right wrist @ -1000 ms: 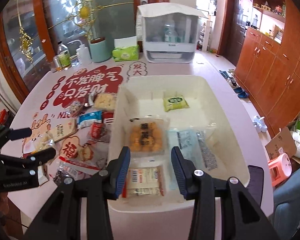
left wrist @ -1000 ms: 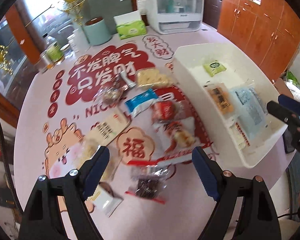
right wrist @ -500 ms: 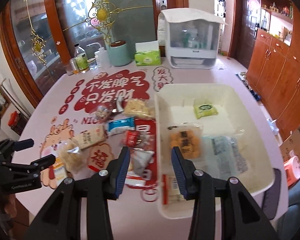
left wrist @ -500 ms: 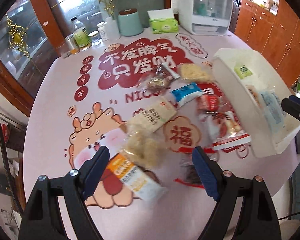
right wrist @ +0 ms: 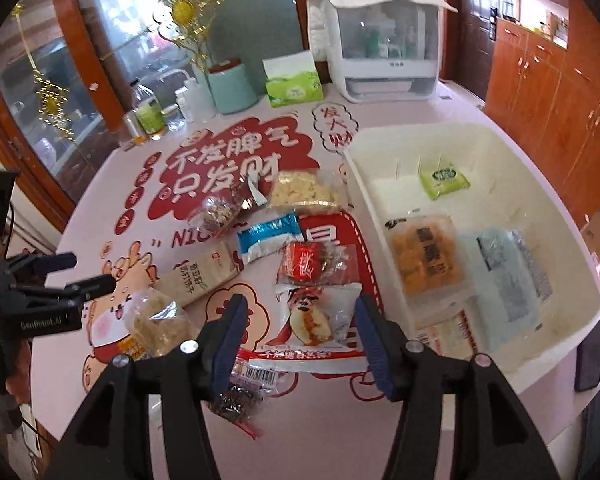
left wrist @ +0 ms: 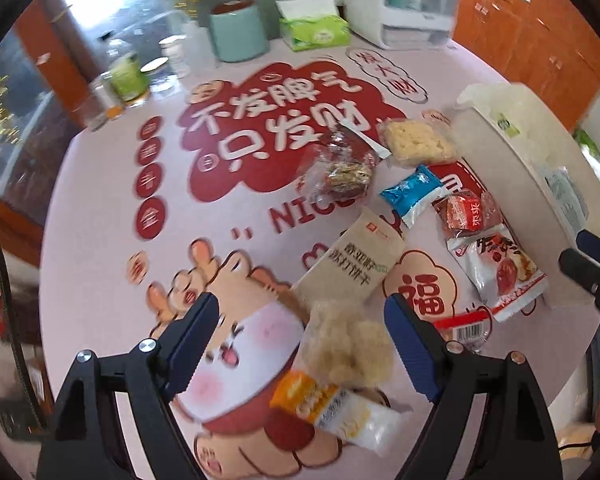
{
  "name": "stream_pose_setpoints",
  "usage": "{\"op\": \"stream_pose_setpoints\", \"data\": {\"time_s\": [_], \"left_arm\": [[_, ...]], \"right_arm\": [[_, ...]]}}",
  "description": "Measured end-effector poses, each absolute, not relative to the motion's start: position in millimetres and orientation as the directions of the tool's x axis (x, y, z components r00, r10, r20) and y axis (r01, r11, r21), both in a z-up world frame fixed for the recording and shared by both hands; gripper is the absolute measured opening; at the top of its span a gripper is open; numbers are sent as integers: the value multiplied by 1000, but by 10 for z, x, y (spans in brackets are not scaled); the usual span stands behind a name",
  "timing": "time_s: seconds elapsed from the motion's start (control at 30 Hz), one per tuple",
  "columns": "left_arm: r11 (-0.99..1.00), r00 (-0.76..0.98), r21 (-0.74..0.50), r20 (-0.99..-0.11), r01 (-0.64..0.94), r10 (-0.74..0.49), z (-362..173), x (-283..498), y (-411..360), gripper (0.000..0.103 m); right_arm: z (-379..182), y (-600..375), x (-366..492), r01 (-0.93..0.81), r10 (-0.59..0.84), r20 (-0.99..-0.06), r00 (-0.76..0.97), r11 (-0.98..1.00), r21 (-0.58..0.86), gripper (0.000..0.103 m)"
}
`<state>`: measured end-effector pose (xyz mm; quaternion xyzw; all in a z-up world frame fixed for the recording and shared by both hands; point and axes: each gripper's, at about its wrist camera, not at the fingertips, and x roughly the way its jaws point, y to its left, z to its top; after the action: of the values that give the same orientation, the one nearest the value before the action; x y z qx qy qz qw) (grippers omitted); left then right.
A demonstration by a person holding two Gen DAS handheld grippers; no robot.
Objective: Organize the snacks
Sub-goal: 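Grasp the tan soda-cracker bag with left gripper while right gripper grasps the red-white bread bag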
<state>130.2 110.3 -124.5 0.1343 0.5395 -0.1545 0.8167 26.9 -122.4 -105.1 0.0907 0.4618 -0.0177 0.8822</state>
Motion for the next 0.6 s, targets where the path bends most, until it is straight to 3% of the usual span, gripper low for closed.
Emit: {"op": "stream_pose_setpoints", "data": {"time_s": [0.23, 0.6], "left_arm": [[847, 247, 13, -959, 531, -140, -1761, 1690, 754, 84], [806, 153, 11, -983, 592, -99, -2293, 1804, 495, 84]], "right_arm": [[-1387, -1003, 425, 170, -33, -847, 530, 983, 68, 56], [-1942, -951, 532, 195, -122, -907, 404, 980, -45, 60]]}}
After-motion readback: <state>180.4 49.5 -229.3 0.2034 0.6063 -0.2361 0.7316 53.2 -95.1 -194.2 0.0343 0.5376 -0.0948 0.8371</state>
